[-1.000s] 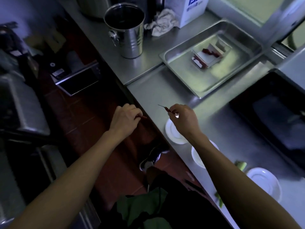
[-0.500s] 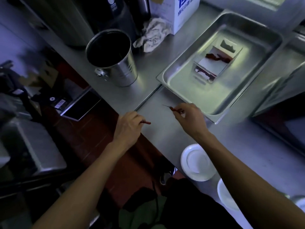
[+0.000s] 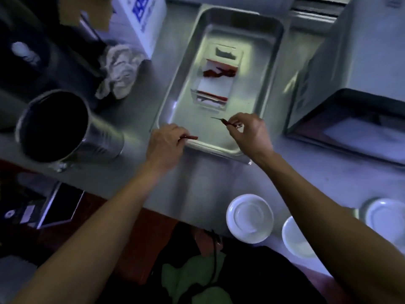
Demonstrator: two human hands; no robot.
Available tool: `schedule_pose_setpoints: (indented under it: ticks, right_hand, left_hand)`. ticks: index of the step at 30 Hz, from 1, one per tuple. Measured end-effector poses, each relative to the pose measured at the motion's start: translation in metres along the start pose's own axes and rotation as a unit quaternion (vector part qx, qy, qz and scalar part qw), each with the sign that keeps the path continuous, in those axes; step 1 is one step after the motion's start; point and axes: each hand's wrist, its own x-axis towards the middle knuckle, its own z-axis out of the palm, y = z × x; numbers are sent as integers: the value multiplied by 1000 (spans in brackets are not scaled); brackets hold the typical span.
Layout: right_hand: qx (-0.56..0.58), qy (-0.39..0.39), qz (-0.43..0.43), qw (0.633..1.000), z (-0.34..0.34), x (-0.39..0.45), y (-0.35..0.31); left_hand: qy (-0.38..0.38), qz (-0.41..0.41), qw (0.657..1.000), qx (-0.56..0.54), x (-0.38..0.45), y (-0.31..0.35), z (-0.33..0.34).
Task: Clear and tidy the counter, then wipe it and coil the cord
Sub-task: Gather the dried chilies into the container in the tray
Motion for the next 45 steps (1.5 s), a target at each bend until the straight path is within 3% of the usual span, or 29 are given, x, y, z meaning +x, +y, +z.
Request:
schedule_pose_setpoints:
  ticks: [5,17,26,35,41,45]
  right_hand:
    - [-13,54,80,995,-12,12,9]
    - [19,145,166,975,8,40,2]
    - [-3,139,164,977,13,82,12]
    - [-118,48,63,990,42,159,7]
    - [-168,-5,66,984,61,180,3]
    - [-172,7,66,983,57,165,6]
  left_hand:
    - [-53,62,997,-19,80,7,7]
    - [-70,140,987,-27,203,7,17]
    - [-100,153,983,-7,234,-6,34]
    - [-53,93,994,-32,226,-51,20]
    - [-56,80,993,-65,211,-67,23]
    - [-73,103,991,-55,201,-63,25]
